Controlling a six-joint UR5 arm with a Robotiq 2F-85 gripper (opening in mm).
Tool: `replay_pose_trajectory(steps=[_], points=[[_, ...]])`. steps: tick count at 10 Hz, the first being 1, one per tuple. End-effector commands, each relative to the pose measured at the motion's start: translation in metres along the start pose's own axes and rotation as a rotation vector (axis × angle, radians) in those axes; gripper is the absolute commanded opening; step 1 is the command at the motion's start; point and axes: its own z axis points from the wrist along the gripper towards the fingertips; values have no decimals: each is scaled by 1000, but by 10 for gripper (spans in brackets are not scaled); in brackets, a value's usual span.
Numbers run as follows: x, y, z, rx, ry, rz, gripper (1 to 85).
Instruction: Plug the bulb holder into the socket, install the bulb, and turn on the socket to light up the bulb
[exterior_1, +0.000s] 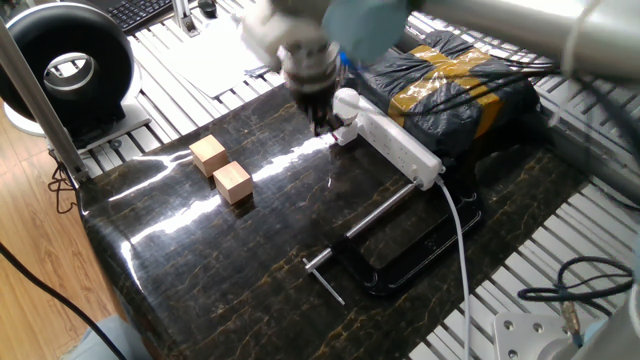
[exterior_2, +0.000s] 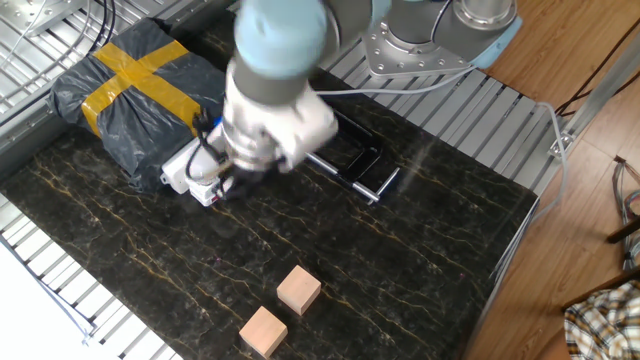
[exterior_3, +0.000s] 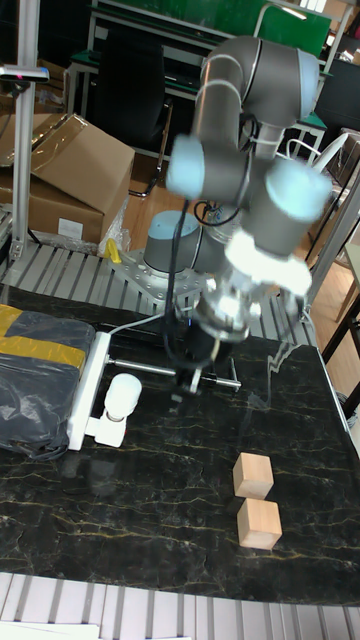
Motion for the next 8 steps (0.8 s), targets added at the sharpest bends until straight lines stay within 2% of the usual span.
replay_pose_trajectory(steps=[1, 2, 3, 4, 5, 6, 7, 8], points=[[19, 6, -46, -8, -79, -7, 13], [23, 14, -45, -36, -79, 18, 13], [17, 11, -45, -27, -103, 42, 13], [-1, 2, -48, 2, -172, 96, 13], [-2, -5, -48, 30, -177, 102, 13], [5, -10, -47, 50, -150, 91, 13], [12, -8, -46, 46, -123, 82, 13], [19, -18, -57, 28, -97, 56, 13]])
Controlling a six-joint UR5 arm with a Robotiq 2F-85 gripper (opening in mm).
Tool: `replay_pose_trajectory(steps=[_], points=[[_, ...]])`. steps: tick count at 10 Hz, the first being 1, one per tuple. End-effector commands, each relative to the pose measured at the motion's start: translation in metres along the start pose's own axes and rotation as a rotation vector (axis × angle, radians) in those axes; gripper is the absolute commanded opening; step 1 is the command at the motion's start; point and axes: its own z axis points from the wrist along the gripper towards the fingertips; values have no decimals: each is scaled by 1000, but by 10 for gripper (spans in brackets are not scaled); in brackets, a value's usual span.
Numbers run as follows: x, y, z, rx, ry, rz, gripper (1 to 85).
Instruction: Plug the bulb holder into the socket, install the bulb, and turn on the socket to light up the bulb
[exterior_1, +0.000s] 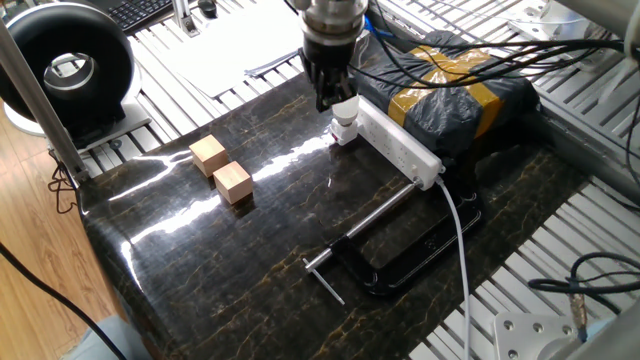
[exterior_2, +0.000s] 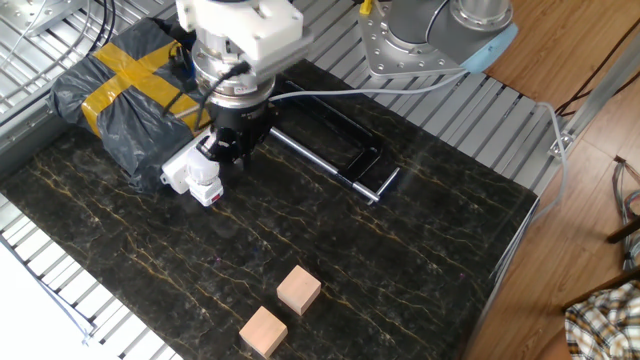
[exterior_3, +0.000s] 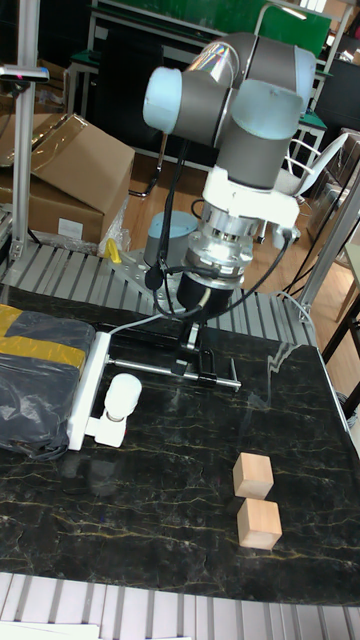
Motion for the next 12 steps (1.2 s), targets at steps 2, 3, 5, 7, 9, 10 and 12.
replay_pose_trajectory(steps=[2, 3, 5, 7, 9, 10, 12], points=[[9, -43, -11, 8, 28, -30, 13], [7, -57, -6, 16, 21, -37, 20], [12, -76, 1, 24, 25, -58, 23], [10, -45, 2, -74, -1, -60, 63], [8, -43, 2, -58, -11, -63, 137], [17, -53, 3, -24, 27, -86, 173], [12, -50, 3, -32, 4, -150, 477]])
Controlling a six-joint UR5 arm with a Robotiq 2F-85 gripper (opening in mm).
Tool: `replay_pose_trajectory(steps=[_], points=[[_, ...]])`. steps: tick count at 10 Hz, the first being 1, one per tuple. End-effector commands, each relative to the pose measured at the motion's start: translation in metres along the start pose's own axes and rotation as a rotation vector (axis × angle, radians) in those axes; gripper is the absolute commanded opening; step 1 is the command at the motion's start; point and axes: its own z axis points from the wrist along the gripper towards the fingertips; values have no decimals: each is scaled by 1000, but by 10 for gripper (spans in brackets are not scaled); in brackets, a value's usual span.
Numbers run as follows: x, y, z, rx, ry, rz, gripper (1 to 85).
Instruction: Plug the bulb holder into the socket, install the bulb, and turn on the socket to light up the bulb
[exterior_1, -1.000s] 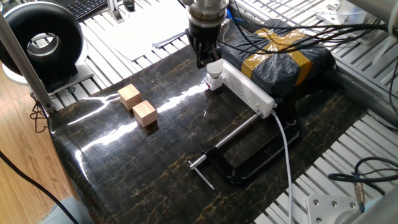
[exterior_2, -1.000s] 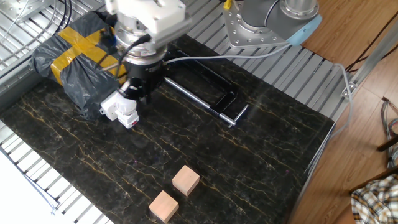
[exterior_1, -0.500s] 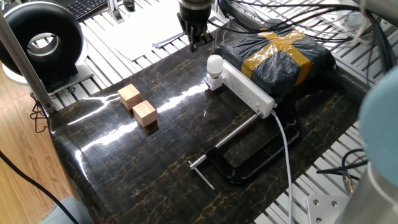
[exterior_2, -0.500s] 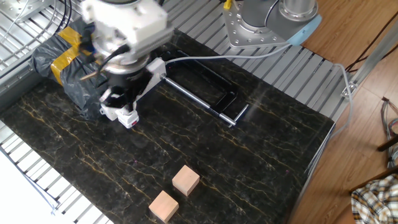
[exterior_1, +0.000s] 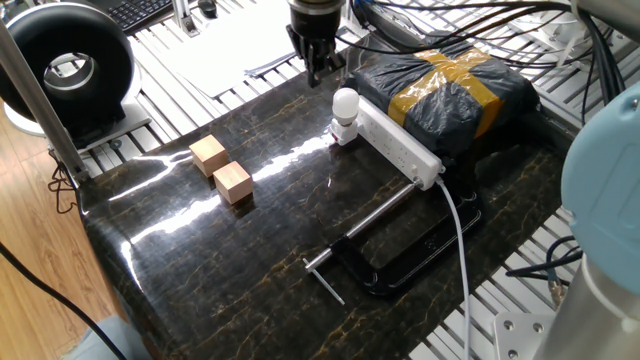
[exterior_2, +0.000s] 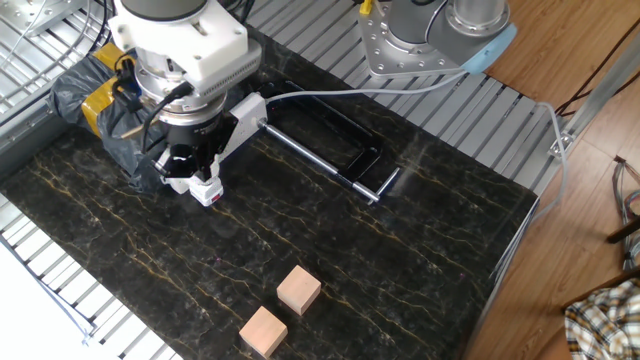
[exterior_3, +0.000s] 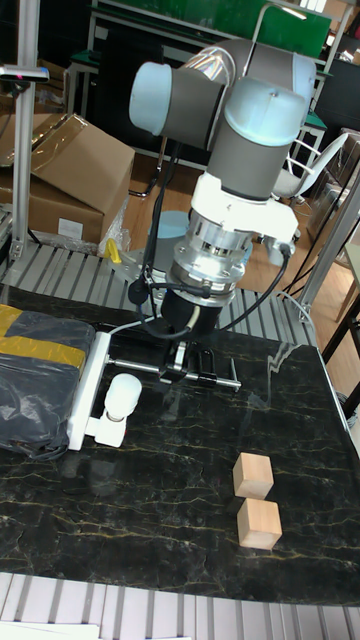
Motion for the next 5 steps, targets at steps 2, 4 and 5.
replay_pose_trajectory(steps=[2, 4, 5], points=[[-15, 23, 1, -73, -73, -108, 563], [16, 25, -1, -52, 17, -135, 563], [22, 24, 3, -49, 22, -143, 557]])
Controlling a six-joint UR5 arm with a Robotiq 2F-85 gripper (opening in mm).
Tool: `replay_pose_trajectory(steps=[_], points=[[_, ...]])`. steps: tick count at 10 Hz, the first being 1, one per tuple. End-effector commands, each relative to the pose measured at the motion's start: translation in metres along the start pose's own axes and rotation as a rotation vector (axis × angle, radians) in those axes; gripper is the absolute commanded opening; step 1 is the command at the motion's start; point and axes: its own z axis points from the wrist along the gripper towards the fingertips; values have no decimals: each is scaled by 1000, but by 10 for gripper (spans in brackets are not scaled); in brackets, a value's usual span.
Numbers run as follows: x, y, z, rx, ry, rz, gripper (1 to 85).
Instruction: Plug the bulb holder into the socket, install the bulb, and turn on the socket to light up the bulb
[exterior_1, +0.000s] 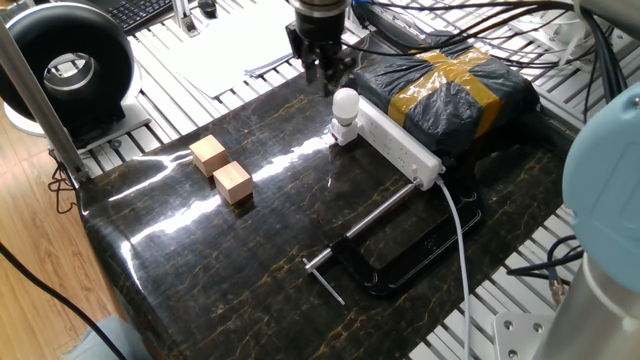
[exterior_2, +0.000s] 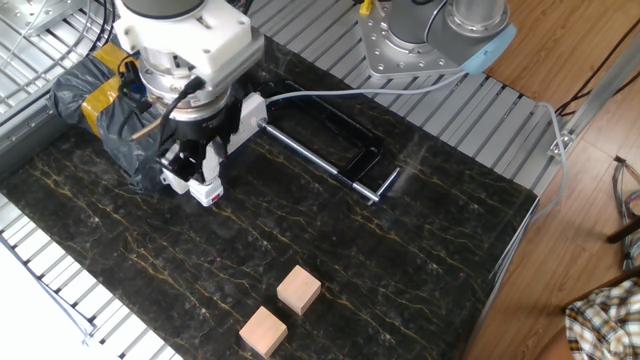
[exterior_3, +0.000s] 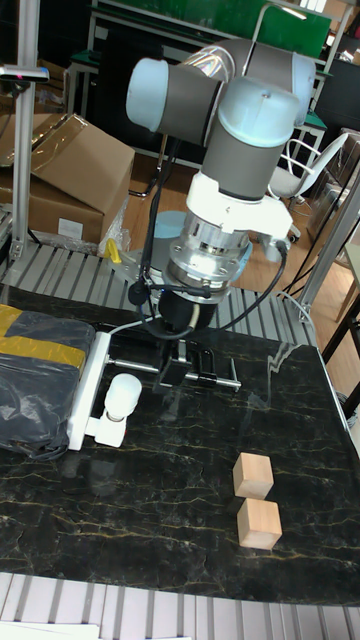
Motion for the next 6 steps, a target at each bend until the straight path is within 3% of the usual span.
replay_pose_trajectory(steps=[1, 4, 6], points=[[15, 8, 8, -8, 15, -52, 557], [19, 13, 14, 1, 2, -53, 557], [15, 23, 14, -41, -17, -15, 557]])
